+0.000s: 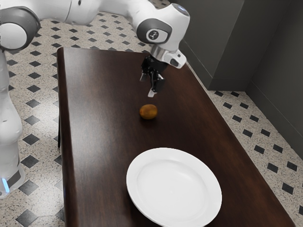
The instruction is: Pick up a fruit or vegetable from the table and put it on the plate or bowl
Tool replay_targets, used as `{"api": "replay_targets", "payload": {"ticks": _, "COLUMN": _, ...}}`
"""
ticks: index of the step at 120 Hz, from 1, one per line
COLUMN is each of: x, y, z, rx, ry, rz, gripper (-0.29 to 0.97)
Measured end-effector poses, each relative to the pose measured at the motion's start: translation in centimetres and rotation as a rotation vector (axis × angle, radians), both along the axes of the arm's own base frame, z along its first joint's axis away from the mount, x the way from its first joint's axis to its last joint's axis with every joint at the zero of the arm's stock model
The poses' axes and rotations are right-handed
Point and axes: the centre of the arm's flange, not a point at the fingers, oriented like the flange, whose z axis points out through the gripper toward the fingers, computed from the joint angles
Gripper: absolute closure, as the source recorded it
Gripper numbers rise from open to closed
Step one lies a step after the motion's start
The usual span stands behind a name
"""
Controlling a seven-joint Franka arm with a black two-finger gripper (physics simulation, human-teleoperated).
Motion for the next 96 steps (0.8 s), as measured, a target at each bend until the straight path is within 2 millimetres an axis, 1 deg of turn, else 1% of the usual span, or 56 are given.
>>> {"api": "replay_targets", "payload": {"ticks": 8, "x": 0.2, "y": 0.0, "z": 0.1, "rx": -0.004, "ry": -0.019, "rz": -0.005, "gripper": 0.00}}
{"api": "replay_targets", "payload": {"ticks": 15, "x": 0.2, "y": -1.5, "z": 0.7, "rx": -0.006, "ry": -0.040, "rz": -0.038, "gripper": 0.00}}
{"api": "replay_targets", "payload": {"ticks": 22, "x": 0.1, "y": -3.3, "z": -0.3, "rx": -0.016, "ry": -0.028, "rz": -0.077, "gripper": 0.00}}
{"api": "replay_targets", "payload": {"ticks": 27, "x": -0.1, "y": -3.9, "z": -1.1, "rx": -0.027, "ry": -0.020, "rz": -0.086, "gripper": 0.00}}
{"api": "replay_targets", "payload": {"ticks": 31, "x": -0.6, "y": -3.3, "z": -1.6, "rx": -0.033, "ry": -0.014, "rz": -0.070, "gripper": 0.00}}
{"api": "replay_targets", "payload": {"ticks": 39, "x": -2.1, "y": -0.5, "z": -2.2, "rx": -0.042, "ry": -0.009, "rz": 0.000, "gripper": 0.00}}
{"api": "replay_targets", "payload": {"ticks": 43, "x": -2.6, "y": 0.4, "z": -2.2, "rx": -0.044, "ry": -0.012, "rz": 0.024, "gripper": 0.00}}
{"api": "replay_targets", "payload": {"ticks": 46, "x": -3.1, "y": 0.4, "z": -2.1, "rx": -0.042, "ry": -0.015, "rz": 0.029, "gripper": 0.00}}
{"api": "replay_targets", "payload": {"ticks": 51, "x": -4.1, "y": -0.2, "z": -2.1, "rx": -0.036, "ry": -0.021, "rz": 0.027, "gripper": 0.00}}
{"api": "replay_targets", "payload": {"ticks": 57, "x": -4.7, "y": -0.6, "z": -2.1, "rx": -0.034, "ry": -0.027, "rz": 0.030, "gripper": 0.00}}
{"api": "replay_targets", "payload": {"ticks": 73, "x": -5.7, "y": 1.1, "z": -1.6, "rx": -0.028, "ry": -0.049, "rz": 0.076, "gripper": 0.00}}
{"api": "replay_targets", "payload": {"ticks": 75, "x": -5.6, "y": 0.8, "z": -1.4, "rx": -0.026, "ry": -0.053, "rz": 0.072, "gripper": 0.00}}
{"api": "replay_targets", "payload": {"ticks": 80, "x": -5.2, "y": -0.6, "z": -1.0, "rx": -0.021, "ry": -0.067, "rz": 0.046, "gripper": 0.00}}
{"api": "replay_targets", "payload": {"ticks": 85, "x": -4.4, "y": -2.8, "z": -0.6, "rx": -0.028, "ry": -0.084, "rz": 0.007, "gripper": 0.00}}
{"api": "replay_targets", "payload": {"ticks": 90, "x": -3.4, "y": -4.8, "z": -0.9, "rx": -0.042, "ry": -0.087, "rz": -0.030, "gripper": 0.00}}
{"api": "replay_targets", "payload": {"ticks": 96, "x": -2.3, "y": -5.8, "z": -1.8, "rx": -0.062, "ry": -0.081, "rz": -0.053, "gripper": 0.00}}
